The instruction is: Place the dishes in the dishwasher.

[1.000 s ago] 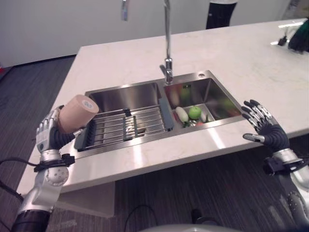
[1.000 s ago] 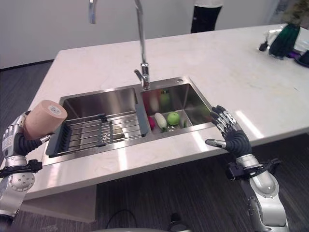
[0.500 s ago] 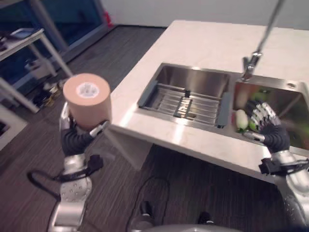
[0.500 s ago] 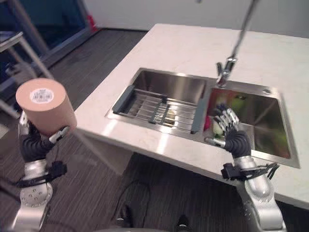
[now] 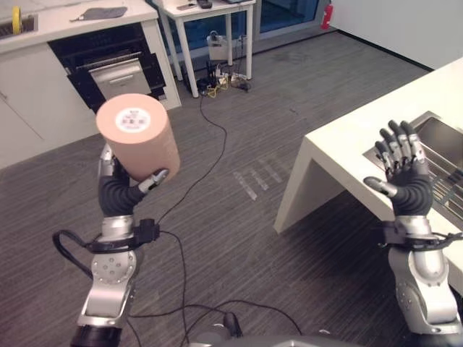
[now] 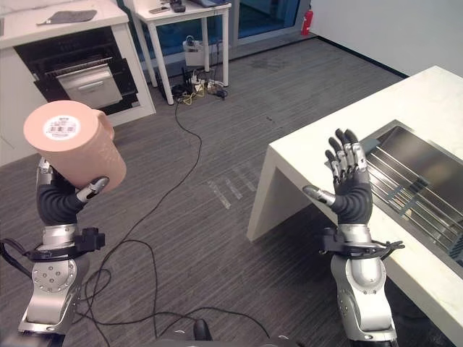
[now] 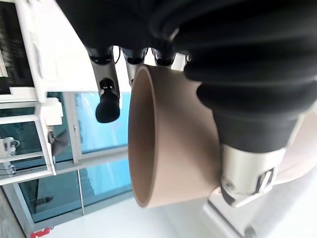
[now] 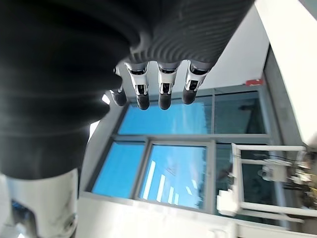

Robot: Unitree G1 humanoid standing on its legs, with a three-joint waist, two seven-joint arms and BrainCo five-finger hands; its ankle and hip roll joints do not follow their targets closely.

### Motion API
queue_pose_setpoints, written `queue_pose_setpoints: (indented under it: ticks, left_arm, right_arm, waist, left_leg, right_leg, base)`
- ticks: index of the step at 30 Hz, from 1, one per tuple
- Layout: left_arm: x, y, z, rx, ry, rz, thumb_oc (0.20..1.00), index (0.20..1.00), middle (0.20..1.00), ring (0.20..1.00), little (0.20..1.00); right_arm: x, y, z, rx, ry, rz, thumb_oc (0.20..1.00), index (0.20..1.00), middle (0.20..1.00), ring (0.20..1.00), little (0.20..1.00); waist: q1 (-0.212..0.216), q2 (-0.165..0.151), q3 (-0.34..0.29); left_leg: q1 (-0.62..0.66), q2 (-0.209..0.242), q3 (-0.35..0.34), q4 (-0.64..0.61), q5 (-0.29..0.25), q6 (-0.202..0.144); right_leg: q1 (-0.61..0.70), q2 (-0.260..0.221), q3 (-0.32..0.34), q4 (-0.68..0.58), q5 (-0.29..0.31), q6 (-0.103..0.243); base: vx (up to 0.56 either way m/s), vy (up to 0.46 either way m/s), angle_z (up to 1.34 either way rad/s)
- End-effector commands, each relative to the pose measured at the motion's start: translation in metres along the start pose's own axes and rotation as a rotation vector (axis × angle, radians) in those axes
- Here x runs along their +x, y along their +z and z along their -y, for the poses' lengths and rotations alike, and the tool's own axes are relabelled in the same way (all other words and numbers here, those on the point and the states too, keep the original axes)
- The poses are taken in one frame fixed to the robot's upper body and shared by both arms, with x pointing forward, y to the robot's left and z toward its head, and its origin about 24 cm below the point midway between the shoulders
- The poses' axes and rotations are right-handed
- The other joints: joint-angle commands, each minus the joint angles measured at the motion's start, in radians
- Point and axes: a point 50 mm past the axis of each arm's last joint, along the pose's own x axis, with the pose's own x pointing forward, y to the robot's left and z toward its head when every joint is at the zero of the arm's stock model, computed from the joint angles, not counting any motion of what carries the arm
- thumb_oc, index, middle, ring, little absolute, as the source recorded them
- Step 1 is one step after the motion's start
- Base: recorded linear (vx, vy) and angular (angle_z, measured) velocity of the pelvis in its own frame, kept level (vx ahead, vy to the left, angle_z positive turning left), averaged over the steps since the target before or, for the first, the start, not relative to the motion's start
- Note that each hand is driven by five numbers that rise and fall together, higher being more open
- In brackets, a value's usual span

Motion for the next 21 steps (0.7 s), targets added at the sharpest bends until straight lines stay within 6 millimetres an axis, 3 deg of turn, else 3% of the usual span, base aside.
queue_pose_setpoints:
  ticks: [1, 2, 5, 8, 13, 21]
  left_arm:
    - [0.022, 0.032, 0.005, -0.029, -0.039, 0.189, 0.200, 0.200, 0.200, 0.200, 0.200]
    - [0.025, 0.031, 0.008, -0.042, -0.059, 0.186, 0.200, 0.200, 0.200, 0.200, 0.200]
    - [0.030, 0.028, 0.016, -0.059, -0.067, 0.168, 0.200, 0.200, 0.200, 0.200, 0.200]
    - [0.029, 0.030, 0.015, -0.067, -0.033, 0.176, 0.200, 0.200, 0.200, 0.200, 0.200]
    - [0.019, 0.035, -0.004, -0.033, 0.032, 0.192, 0.200, 0.200, 0.200, 0.200, 0.200]
    - [0.011, 0.034, -0.012, -0.037, 0.082, 0.152, 0.200, 0.200, 0.200, 0.200, 0.200]
  right_arm:
    - [0.006, 0.020, 0.018, -0.055, -0.062, 0.120, 1.000, 1.000, 1.000, 1.000, 1.000]
    - [0.001, 0.022, 0.027, -0.072, -0.080, 0.111, 1.000, 1.000, 1.000, 1.000, 1.000]
    - [0.000, 0.030, 0.039, -0.087, -0.070, 0.119, 1.000, 1.000, 1.000, 1.000, 1.000]
    - [0.002, 0.031, 0.035, -0.081, -0.037, 0.127, 1.000, 1.000, 1.000, 1.000, 1.000]
    - [0.007, 0.036, 0.025, -0.109, 0.002, 0.144, 1.000, 1.000, 1.000, 1.000, 1.000]
    - [0.011, 0.037, 0.020, -0.101, 0.042, 0.123, 1.000, 1.000, 1.000, 1.000, 1.000]
  waist:
    - [-0.079, 0.019, -0.024]
    - [-0.113, 0.016, -0.032]
    - [-0.147, 0.013, -0.042]
    - [-0.131, 0.007, -0.044]
    - [-0.096, 0.018, -0.054]
    - [-0.070, 0.027, -0.071]
  left_leg:
    - [0.091, 0.087, -0.154, -0.016, -0.076, -0.140]
    - [0.076, 0.080, -0.201, -0.016, -0.075, -0.126]
    - [0.058, 0.073, -0.272, -0.016, -0.063, -0.112]
    - [0.056, 0.070, -0.285, -0.016, -0.053, -0.114]
    - [0.071, 0.083, -0.310, -0.016, -0.057, -0.121]
    - [0.057, 0.131, -0.286, -0.016, -0.028, -0.159]
  right_leg:
    - [-0.060, 0.127, 0.233, -0.150, 0.073, -0.036]
    - [-0.064, 0.177, 0.349, -0.132, 0.026, -0.048]
    - [-0.024, 0.268, 0.486, -0.114, -0.081, -0.078]
    - [0.010, 0.270, 0.480, -0.148, -0.091, -0.079]
    - [0.072, 0.297, 0.486, -0.202, -0.121, -0.096]
    - [0.126, 0.322, 0.443, -0.252, -0.143, -0.129]
  base:
    - [0.07, 0.194, 1.07]
    - [0.10, 0.143, 1.90]
    - [0.06, 0.105, 2.27]
    - [0.01, -0.063, 0.64]
    - [0.06, -0.153, -0.05]
    - [0.05, -0.144, 0.06]
